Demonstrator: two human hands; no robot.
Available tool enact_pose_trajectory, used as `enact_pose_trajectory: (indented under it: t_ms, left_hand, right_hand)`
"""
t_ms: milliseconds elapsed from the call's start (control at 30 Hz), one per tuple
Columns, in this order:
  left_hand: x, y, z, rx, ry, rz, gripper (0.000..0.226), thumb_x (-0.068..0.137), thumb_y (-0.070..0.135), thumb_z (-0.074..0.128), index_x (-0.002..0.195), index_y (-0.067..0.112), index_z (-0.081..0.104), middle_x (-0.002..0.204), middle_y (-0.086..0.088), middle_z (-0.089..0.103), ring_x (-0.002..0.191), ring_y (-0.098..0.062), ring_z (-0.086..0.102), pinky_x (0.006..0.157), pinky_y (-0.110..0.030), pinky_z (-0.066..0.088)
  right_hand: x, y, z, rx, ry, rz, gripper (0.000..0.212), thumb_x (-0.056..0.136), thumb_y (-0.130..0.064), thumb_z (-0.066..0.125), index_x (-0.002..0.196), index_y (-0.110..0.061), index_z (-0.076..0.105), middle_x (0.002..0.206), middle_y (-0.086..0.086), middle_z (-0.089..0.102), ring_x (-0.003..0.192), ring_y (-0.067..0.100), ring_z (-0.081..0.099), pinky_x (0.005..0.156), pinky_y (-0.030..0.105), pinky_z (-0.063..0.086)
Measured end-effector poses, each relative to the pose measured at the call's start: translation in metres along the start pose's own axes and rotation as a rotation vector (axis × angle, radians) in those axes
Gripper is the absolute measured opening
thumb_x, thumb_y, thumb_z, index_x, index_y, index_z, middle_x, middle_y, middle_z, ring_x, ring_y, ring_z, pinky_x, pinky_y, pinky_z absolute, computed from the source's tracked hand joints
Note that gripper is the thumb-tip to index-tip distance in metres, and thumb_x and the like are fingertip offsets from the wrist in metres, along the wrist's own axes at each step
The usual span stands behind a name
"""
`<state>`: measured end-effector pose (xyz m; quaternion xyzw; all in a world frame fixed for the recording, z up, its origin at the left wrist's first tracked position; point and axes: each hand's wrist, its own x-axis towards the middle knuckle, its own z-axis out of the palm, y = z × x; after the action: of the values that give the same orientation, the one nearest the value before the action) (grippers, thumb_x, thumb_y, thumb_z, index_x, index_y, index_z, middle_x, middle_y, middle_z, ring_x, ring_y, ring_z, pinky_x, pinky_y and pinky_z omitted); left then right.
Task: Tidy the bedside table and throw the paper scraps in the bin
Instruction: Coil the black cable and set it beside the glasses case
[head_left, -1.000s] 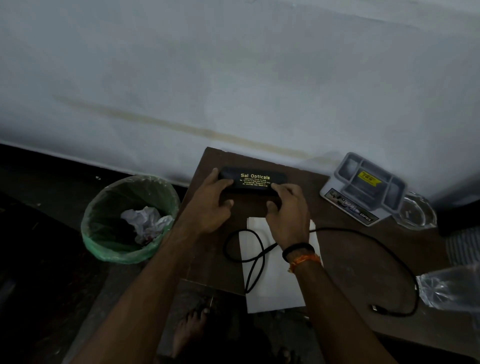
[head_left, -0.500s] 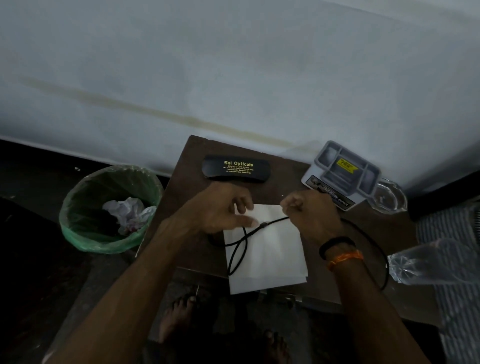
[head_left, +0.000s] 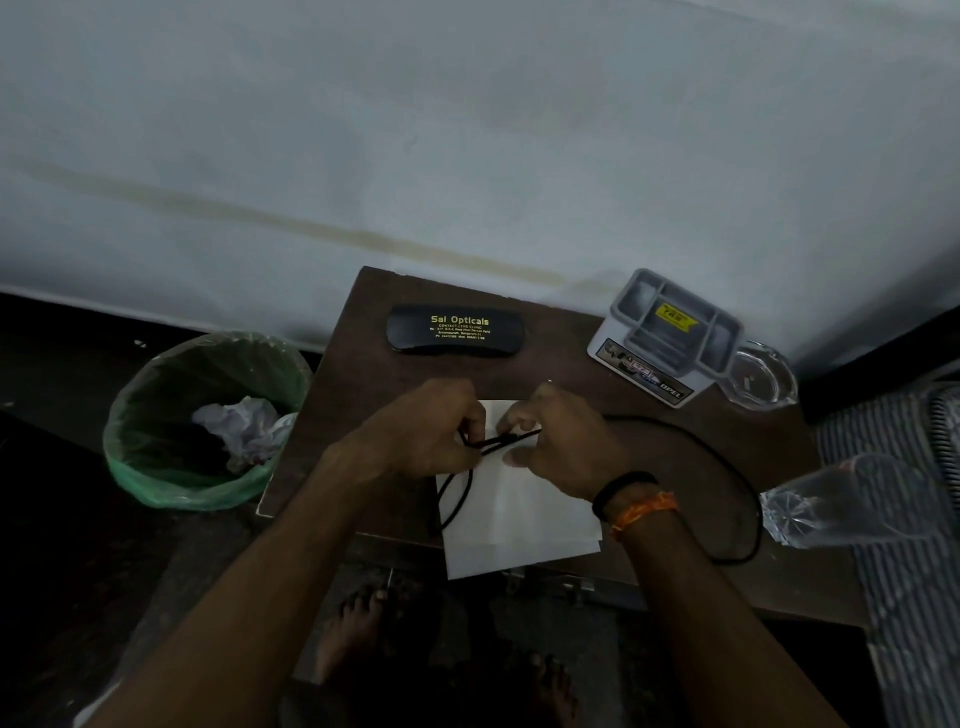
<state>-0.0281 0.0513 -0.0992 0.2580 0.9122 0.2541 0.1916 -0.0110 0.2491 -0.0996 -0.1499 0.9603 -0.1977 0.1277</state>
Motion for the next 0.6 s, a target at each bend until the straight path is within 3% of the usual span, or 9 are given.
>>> enact_pose_trajectory:
  t_ms: [100, 200, 300, 367, 400, 533, 600]
  left_hand:
    - [-0.002, 0.003, -0.003, -0.110, 0.062, 0.020, 0.003, 0.083, 0.020, 0.073, 0.084, 0.019, 0.071, 0.090, 0.009, 0.057, 0.079, -0.005, 0.055, 0.069, -0.018, 0.042]
    - [-0.005, 0.006, -0.011, -0.304, 0.144, 0.021, 0.003, 0.085, 0.017, 0.071, 0.082, 0.016, 0.071, 0.080, 0.007, 0.068, 0.074, -0.002, 0.063, 0.068, -0.020, 0.049]
    - [-0.006, 0.010, -0.020, -0.656, 0.235, 0.002, 0.003, 0.089, 0.012, 0.068, 0.087, 0.009, 0.069, 0.076, -0.004, 0.073, 0.068, -0.016, 0.067, 0.065, -0.030, 0.054]
    - [-0.006, 0.012, -0.026, -0.876, 0.322, 0.011, 0.005, 0.091, 0.011, 0.065, 0.088, 0.006, 0.066, 0.077, -0.009, 0.073, 0.065, -0.019, 0.064, 0.062, -0.029, 0.052]
    - [-0.007, 0.012, -0.028, -0.975, 0.353, 0.014, 0.007, 0.093, 0.012, 0.063, 0.089, 0.006, 0.066, 0.076, -0.009, 0.072, 0.064, -0.017, 0.061, 0.061, -0.026, 0.051]
    - [-0.007, 0.012, -0.032, -1.285, 0.363, 0.073, 0.016, 0.096, 0.017, 0.055, 0.092, 0.009, 0.070, 0.067, -0.003, 0.059, 0.059, -0.011, 0.044, 0.053, -0.016, 0.040]
    - [-0.006, 0.012, -0.034, -1.426, 0.357, 0.102, 0.020, 0.094, 0.021, 0.056, 0.096, 0.007, 0.070, 0.065, -0.002, 0.053, 0.055, -0.008, 0.040, 0.052, -0.017, 0.039]
  right_hand:
    - [0.001, 0.001, -0.001, 0.000, 0.034, 0.004, 0.029, 0.077, -0.030, 0.080, 0.104, -0.027, 0.071, 0.099, -0.008, 0.052, 0.088, 0.006, 0.051, 0.073, 0.019, 0.036]
    - [0.000, 0.000, -0.006, 0.072, 0.088, -0.027, 0.022, 0.080, -0.027, 0.077, 0.101, -0.025, 0.069, 0.095, -0.008, 0.058, 0.081, 0.005, 0.054, 0.071, 0.024, 0.044]
    - [0.001, -0.005, -0.012, 0.215, 0.176, -0.013, 0.032, 0.083, -0.028, 0.074, 0.114, -0.025, 0.066, 0.096, -0.012, 0.065, 0.075, 0.004, 0.062, 0.071, 0.020, 0.052]
    - [0.002, -0.008, -0.016, 0.403, 0.213, 0.029, 0.043, 0.082, -0.026, 0.076, 0.122, -0.030, 0.061, 0.095, -0.018, 0.066, 0.072, 0.001, 0.065, 0.067, 0.013, 0.052]
    - [0.002, -0.008, -0.017, 0.468, 0.203, 0.039, 0.046, 0.082, -0.024, 0.075, 0.125, -0.031, 0.059, 0.098, -0.018, 0.067, 0.073, 0.003, 0.066, 0.067, 0.016, 0.054]
    - [0.000, -0.013, -0.012, 0.490, 0.109, -0.032, 0.048, 0.082, -0.012, 0.066, 0.126, -0.029, 0.061, 0.114, -0.015, 0.067, 0.068, 0.005, 0.068, 0.061, 0.016, 0.051]
    - [-0.001, -0.021, -0.009, 0.563, 0.116, -0.071, 0.041, 0.083, -0.018, 0.058, 0.122, -0.031, 0.064, 0.111, -0.014, 0.069, 0.060, 0.007, 0.067, 0.055, 0.017, 0.049]
